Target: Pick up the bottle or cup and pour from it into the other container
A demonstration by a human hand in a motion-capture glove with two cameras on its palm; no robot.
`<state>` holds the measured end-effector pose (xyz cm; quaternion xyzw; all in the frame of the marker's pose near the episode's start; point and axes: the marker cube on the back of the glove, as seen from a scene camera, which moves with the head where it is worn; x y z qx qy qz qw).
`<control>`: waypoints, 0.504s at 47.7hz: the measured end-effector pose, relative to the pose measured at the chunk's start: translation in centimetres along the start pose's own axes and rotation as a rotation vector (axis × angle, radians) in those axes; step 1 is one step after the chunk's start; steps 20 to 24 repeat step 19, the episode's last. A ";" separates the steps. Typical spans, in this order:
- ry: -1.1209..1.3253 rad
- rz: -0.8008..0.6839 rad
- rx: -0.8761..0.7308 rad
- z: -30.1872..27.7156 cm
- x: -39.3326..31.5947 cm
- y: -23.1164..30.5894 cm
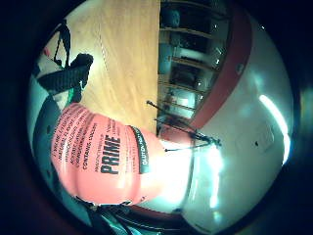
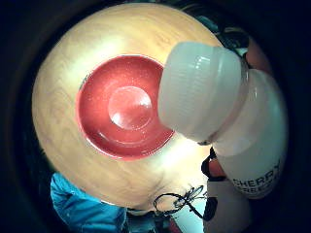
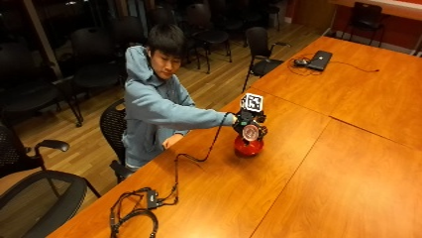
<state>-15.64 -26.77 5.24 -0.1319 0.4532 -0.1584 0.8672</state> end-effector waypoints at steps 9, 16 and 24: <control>0.027 -0.050 0.015 -0.8 -1.1 -0.5; -0.020 -0.040 0.041 -0.9 -1.1 -0.2; -0.033 -0.022 0.050 -1.1 -1.4 -0.2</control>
